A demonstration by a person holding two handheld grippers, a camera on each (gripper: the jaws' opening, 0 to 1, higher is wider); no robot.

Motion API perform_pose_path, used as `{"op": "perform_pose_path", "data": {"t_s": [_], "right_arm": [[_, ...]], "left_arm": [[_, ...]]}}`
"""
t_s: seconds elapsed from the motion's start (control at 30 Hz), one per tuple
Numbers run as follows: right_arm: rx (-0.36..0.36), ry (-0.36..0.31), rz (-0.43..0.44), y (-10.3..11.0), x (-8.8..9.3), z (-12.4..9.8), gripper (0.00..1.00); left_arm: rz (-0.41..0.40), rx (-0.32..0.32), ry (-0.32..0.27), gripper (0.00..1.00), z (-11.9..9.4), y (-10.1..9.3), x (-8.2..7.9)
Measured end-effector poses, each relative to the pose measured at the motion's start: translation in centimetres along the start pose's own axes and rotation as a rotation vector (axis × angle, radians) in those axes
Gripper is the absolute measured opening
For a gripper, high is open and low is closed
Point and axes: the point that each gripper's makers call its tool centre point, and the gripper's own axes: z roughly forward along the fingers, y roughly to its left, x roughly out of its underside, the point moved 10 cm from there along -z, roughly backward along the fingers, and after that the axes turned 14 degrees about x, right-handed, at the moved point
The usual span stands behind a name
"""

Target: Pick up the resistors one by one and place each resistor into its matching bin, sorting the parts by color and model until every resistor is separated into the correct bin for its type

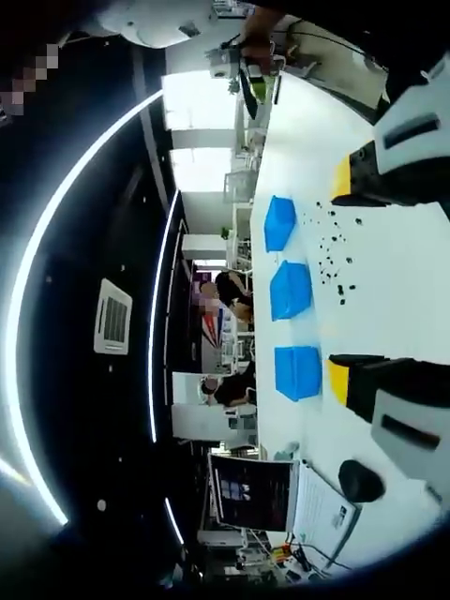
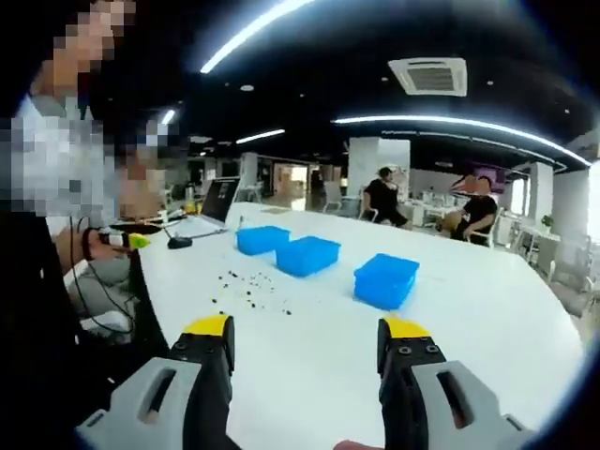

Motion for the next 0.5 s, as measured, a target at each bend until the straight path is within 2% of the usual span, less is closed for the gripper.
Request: {"op": "perform_pose_path", "data": {"t_s": [0.17,0.5], "right_arm": [[-0.07,0.012,-0.054,0.3,-2.0,1.9,0.63],[-0.245,0.117,-0.265,1.0,-6.3,6.0,0.59]], "left_arm": [[-0.006,0.003,-0.002,0.65,0.0,0.2,0.1],[-0.013,0.019,0.002,0.65,-0.1,0.4,0.0]]}}
